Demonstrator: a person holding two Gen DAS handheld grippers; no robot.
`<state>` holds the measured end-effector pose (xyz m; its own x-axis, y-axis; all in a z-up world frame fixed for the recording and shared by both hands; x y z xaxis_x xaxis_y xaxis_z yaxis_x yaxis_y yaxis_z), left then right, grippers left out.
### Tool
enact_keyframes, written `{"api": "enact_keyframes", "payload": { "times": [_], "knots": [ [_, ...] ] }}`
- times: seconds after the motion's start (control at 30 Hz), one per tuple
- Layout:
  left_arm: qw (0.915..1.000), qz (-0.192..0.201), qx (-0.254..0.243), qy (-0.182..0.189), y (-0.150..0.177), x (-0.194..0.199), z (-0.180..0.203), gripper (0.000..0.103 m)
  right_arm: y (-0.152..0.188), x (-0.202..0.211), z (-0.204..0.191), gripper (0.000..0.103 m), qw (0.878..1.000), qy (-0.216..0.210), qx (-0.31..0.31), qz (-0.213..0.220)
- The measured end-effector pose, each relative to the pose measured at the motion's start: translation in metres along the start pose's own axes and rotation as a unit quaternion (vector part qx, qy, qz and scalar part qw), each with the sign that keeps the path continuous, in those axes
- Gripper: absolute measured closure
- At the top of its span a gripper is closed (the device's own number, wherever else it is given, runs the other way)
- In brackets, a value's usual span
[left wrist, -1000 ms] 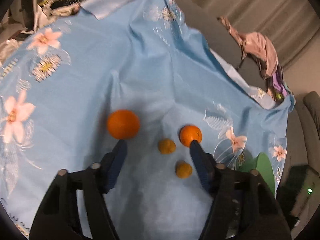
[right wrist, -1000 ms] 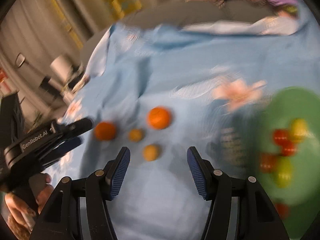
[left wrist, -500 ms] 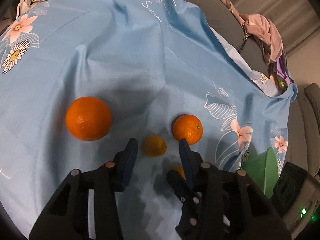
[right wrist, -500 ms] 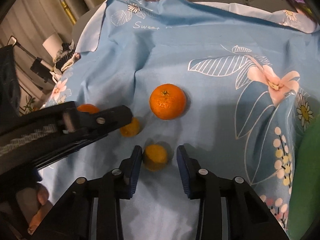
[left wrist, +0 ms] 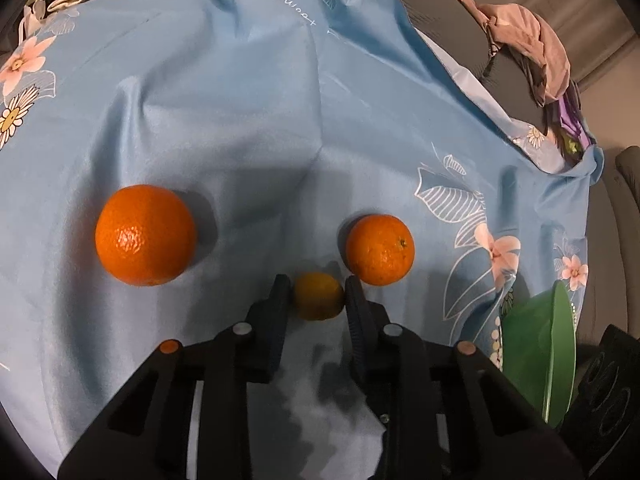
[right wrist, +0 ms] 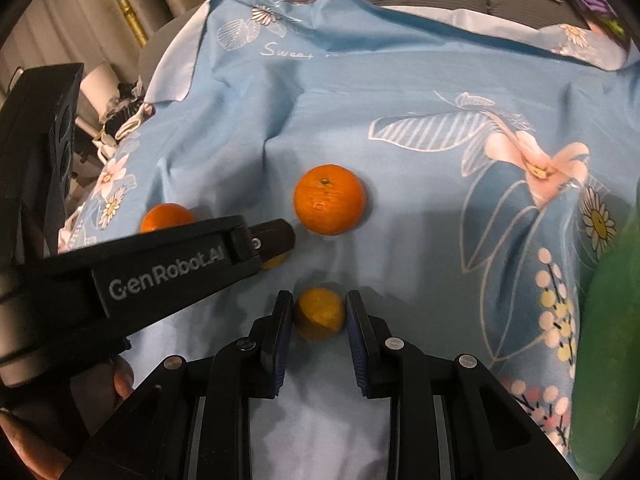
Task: Organize fruits
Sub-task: 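Grasp a small kumquat with the right tool while the left tool grasps another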
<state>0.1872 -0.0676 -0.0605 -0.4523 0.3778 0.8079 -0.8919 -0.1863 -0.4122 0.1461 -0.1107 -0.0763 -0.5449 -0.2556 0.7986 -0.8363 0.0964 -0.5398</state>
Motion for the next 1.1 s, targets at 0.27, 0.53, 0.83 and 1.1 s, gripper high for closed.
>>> {"api": "enact_keyframes", "payload": {
  "times": [0.27,0.53,0.83,1.1],
  "knots": [
    [0.9994,0.027,-0.006,-0.020,0.020,0.027,0.012,0.076,0.002,0.015,0.013,0.074,1.000,0.009,-0.026,0.001],
    [0.9947,0.092,-0.034,-0.031,0.013,0.078,0.022,0.076,0.005,0.041,0.031,0.074,0.997,0.003,-0.068,0.020],
    [0.9897,0.136,-0.025,-0.037,0.034,0.116,0.013,0.076,-0.005,0.077,0.035,0.074,0.995,-0.017,-0.079,0.065],
    [0.9892,0.136,-0.025,-0.049,0.044,0.116,0.004,0.076,-0.002,0.079,0.041,0.074,0.994,-0.010,-0.088,0.065]
  ]
}}
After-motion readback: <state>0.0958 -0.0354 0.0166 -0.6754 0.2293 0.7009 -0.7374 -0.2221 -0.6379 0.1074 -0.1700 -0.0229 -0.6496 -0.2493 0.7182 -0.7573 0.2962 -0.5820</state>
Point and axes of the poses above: each gripper's, at about its wrist camera, not at the fingertips, and x roughly against the way its jaws point, z to its right, y to its underside, the point moved 10 cm from there along -x, roughly the way its jaws point, and after that the axes turned 3 degrees about -x, right-handed, at the moved point
